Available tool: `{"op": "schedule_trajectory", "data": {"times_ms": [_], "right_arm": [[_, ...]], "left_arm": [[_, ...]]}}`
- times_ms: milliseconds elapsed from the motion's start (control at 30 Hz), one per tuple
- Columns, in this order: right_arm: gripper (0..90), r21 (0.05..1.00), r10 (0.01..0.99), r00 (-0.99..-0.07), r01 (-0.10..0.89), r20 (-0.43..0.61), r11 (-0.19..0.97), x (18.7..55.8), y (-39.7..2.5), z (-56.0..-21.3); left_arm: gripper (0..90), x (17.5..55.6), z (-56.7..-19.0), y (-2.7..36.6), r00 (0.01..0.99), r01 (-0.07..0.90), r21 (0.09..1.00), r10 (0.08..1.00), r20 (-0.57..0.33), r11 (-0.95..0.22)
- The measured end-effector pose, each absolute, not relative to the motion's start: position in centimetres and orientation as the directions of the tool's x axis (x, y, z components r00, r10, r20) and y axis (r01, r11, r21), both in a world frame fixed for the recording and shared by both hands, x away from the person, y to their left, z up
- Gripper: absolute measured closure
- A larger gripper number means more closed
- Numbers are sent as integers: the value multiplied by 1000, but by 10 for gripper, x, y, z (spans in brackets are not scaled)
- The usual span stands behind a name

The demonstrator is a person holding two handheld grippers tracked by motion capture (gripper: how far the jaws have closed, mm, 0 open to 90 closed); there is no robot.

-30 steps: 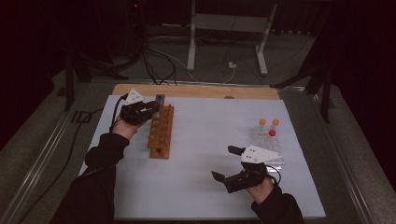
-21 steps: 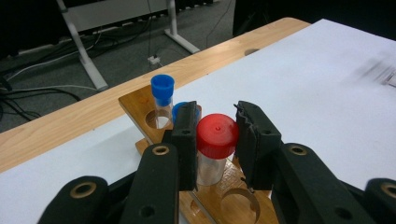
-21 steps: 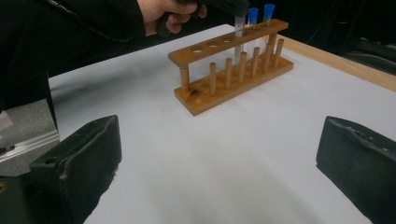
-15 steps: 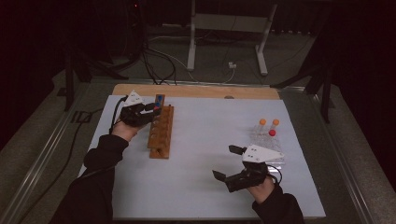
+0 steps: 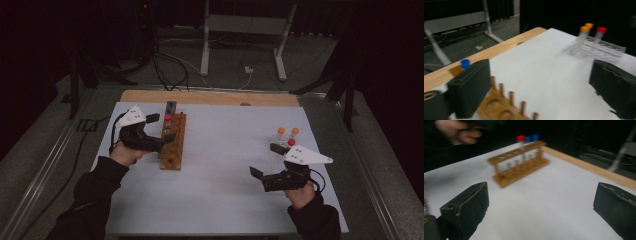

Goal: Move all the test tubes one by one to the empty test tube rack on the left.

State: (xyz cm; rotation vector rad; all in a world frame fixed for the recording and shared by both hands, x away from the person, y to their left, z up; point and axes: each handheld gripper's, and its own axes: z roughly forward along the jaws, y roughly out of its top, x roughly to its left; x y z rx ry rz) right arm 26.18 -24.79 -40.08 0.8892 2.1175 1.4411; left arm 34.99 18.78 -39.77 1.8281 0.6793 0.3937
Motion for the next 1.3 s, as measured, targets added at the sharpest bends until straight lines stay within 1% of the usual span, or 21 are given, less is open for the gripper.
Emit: {"op": "schedule_trajectory", "data": {"times_ms": [100, 133, 167, 200, 433, 467, 500, 567, 667, 700, 733, 767, 800, 900, 1233, 1300], "right_arm": [[1, 926, 760, -650, 287, 1, 244, 267, -266, -399], [1, 926, 760, -650, 287, 1, 244, 267, -266, -399], [1, 924, 787, -617, 304, 5, 232, 272, -279, -399], [1, 922, 797, -604, 310, 4, 230, 274, -285, -400], [2, 910, 858, -512, 367, 27, 190, 288, -321, -414], [32, 906, 869, -494, 381, 31, 184, 290, -324, -417], [32, 906, 869, -494, 381, 31, 184, 290, -324, -417], [112, 899, 894, -444, 413, 58, 147, 295, -334, -427], [168, 882, 902, -429, 443, 50, 162, 301, -338, -438], [202, 875, 904, -426, 454, 46, 169, 302, -339, -441], [266, 866, 906, -422, 463, 30, 187, 304, -340, -445], [266, 866, 906, -422, 463, 30, 187, 304, -340, -445], [364, 851, 911, -412, 480, 3, 214, 307, -339, -451], [487, 839, 914, -407, 500, 7, 217, 312, -338, -457], [684, 823, 915, -404, 517, -7, 235, 323, -331, -465], [702, 826, 915, -404, 517, 6, 223, 325, -330, -466]], "left_arm": [[29, 333, -398, 186, 800, 251, 937, 597, -59, -244], [27, 328, -399, 185, 808, 248, 938, 586, -62, -242], [26, 324, -399, 184, 813, 245, 939, 578, -63, -241], [26, 314, -401, 182, 824, 238, 941, 563, -64, -240], [25, 290, -408, 174, 851, 217, 949, 521, -68, -230], [25, 290, -408, 174, 851, 217, 949, 521, -68, -230], [25, 288, -409, 173, 850, 215, 948, 522, -65, -234], [26, 285, -412, 171, 856, 213, 947, 513, -63, -240], [26, 282, -414, 170, 860, 213, 946, 506, -63, -245], [26, 281, -414, 169, 858, 210, 946, 510, -58, -246], [26, 280, -414, 170, 860, 208, 947, 506, -59, -243], [26, 280, -414, 170, 863, 210, 948, 502, -63, -241], [26, 280, -415, 170, 861, 209, 947, 506, -59, -244], [26, 280, -417, 169, 860, 214, 945, 507, -63, -247], [26, 282, -421, 169, 862, 214, 943, 503, -59, -256], [26, 282, -421, 168, 863, 214, 941, 503, -56, -263]]}}
